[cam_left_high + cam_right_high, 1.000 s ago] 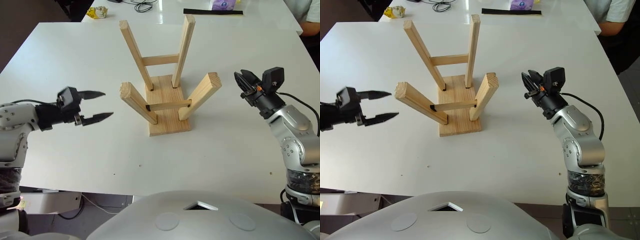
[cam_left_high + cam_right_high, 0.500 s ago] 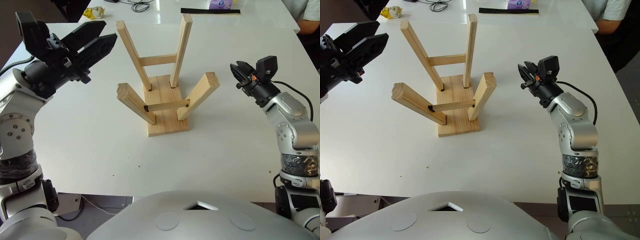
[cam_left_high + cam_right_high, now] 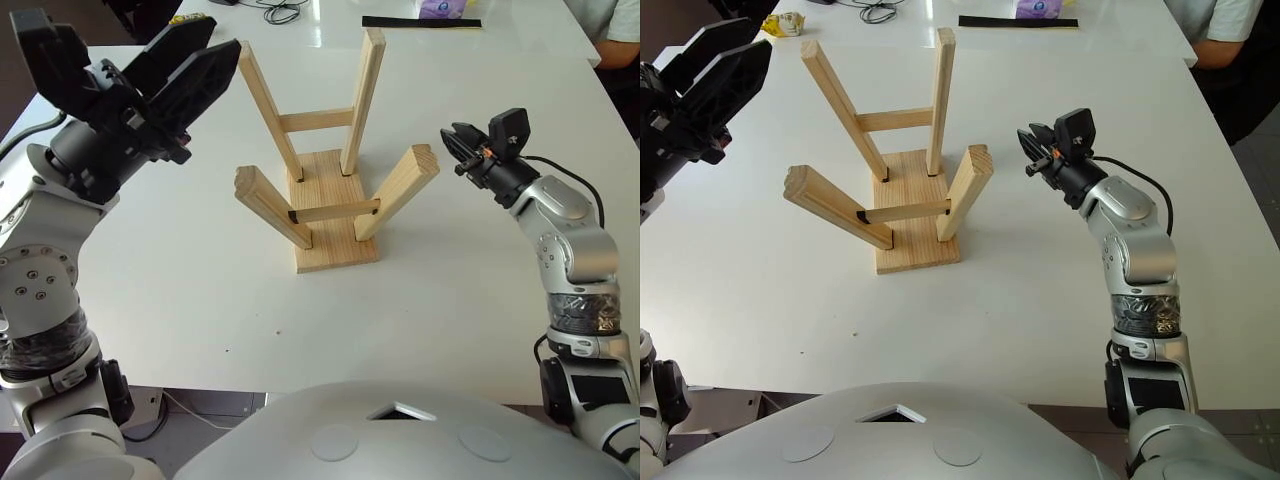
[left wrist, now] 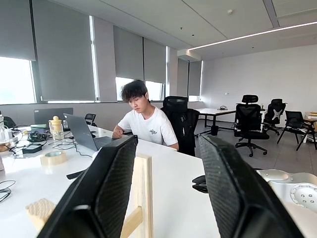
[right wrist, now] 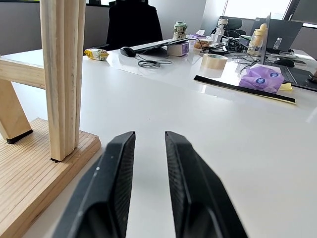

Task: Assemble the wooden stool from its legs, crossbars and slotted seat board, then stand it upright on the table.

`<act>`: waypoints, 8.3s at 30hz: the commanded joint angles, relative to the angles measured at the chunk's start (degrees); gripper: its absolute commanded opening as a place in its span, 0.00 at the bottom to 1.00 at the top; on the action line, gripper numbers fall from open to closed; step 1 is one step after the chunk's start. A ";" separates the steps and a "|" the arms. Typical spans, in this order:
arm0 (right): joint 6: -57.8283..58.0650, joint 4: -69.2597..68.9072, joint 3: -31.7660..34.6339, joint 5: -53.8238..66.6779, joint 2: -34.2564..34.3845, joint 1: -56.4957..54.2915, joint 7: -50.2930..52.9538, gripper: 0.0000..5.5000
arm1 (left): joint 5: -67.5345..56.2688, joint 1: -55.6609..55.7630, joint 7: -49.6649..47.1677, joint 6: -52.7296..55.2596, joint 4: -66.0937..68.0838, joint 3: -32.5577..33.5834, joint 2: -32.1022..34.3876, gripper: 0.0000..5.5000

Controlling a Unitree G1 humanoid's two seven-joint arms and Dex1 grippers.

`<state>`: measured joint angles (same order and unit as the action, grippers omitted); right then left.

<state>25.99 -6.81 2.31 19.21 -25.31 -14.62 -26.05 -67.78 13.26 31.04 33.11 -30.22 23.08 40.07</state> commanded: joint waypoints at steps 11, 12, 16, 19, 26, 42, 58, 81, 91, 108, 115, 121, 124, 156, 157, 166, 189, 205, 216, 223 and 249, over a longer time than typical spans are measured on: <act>0.65 -4.08 1.13 -1.06 2.65 2.06 3.40 0.20 | -8.99 17.41 -1.20 7.96 3.78 -4.17 3.27 0.42; 0.80 -4.36 1.11 -1.05 2.75 2.09 3.50 0.20 | -10.14 17.75 -1.81 8.38 3.92 -3.93 3.26 0.42; 1.17 -4.75 1.28 -0.91 2.87 1.91 3.80 0.20 | -10.53 15.53 0.23 10.34 3.79 -4.26 4.59 0.42; 1.14 -4.61 1.04 -1.06 3.00 2.03 3.87 0.20 | -7.29 9.38 3.77 11.48 3.13 -6.24 5.01 0.42; 3.06 -6.43 0.69 0.04 5.23 3.01 5.01 0.20 | 3.19 -7.41 4.48 7.18 2.39 -17.17 -5.00 0.42; 3.75 -8.22 1.25 -2.33 2.56 6.83 4.29 0.20 | -2.75 4.55 -3.85 7.24 8.08 -2.48 -2.03 0.42; 4.95 -17.61 9.48 -7.34 -3.13 14.41 8.18 0.20 | 58.41 -40.27 -23.06 -24.88 -11.02 -20.71 -15.83 0.42; 15.68 -32.34 -11.55 -8.62 1.15 15.40 5.51 0.20 | 59.29 -19.98 -13.84 -15.88 2.25 -21.16 -14.29 0.42; 13.95 -26.53 9.56 -11.40 0.32 16.99 13.18 0.20 | 59.80 -27.51 -13.86 -20.02 0.43 -8.12 -12.64 0.42; 23.50 -38.34 -20.28 -9.39 14.18 10.21 15.36 0.20 | 61.28 -23.54 -14.86 -9.38 -11.32 -30.76 -22.00 0.42; 21.47 -32.65 -15.89 -11.70 10.54 11.61 15.50 0.20 | 62.24 -24.40 -13.64 -10.15 -8.86 -32.55 -21.06 0.42; 17.20 -25.35 -14.51 -12.85 9.34 10.75 14.81 0.20 | 60.89 -21.20 -13.09 -9.77 -8.48 -34.82 -22.70 0.42; 14.34 -20.25 -12.30 -13.22 8.96 9.68 14.48 0.20 | 59.16 -18.43 -11.86 -8.65 -8.90 -36.79 -24.09 0.42; 6.35 -17.71 0.81 -13.02 -6.30 22.73 0.07 0.20 | 28.73 -20.21 19.99 -2.16 -12.95 -16.84 -2.60 0.42; 6.34 -17.94 0.55 -13.21 -5.82 23.11 0.55 0.20 | 27.48 -20.21 22.28 -1.98 -11.93 -15.67 -0.62 0.42; 7.96 -22.08 -0.12 -12.83 -6.89 26.96 -0.68 0.20 | 42.43 -14.22 26.32 -14.48 15.78 -13.15 8.20 0.42; 5.01 -28.05 -8.86 -14.68 -18.68 29.87 -13.97 0.09 | 72.64 9.64 4.74 -59.24 72.59 -24.17 -3.79 0.22; 0.48 -21.15 -13.78 -16.57 -17.68 24.07 -16.85 0.09 | 72.63 4.37 10.08 -76.74 85.89 -29.02 -7.23 0.22; -3.42 -12.34 -12.29 -18.43 -15.71 24.01 -13.90 0.09 | 65.64 -0.55 21.38 -72.74 73.12 -31.95 -9.09 0.22; -7.87 -6.41 -11.87 -20.62 -15.99 21.92 -13.19 0.09 | 60.51 -6.05 24.86 -65.02 58.59 -31.12 -7.22 0.22; -11.39 -5.64 -15.14 -23.97 -12.16 19.27 -13.43 0.09 | 53.63 -21.67 25.92 -46.46 24.53 -26.91 -2.89 0.22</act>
<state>15.54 -10.92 -11.15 -5.11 -37.82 4.30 -37.45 -14.13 -7.57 56.63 -13.10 -2.81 -2.18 38.03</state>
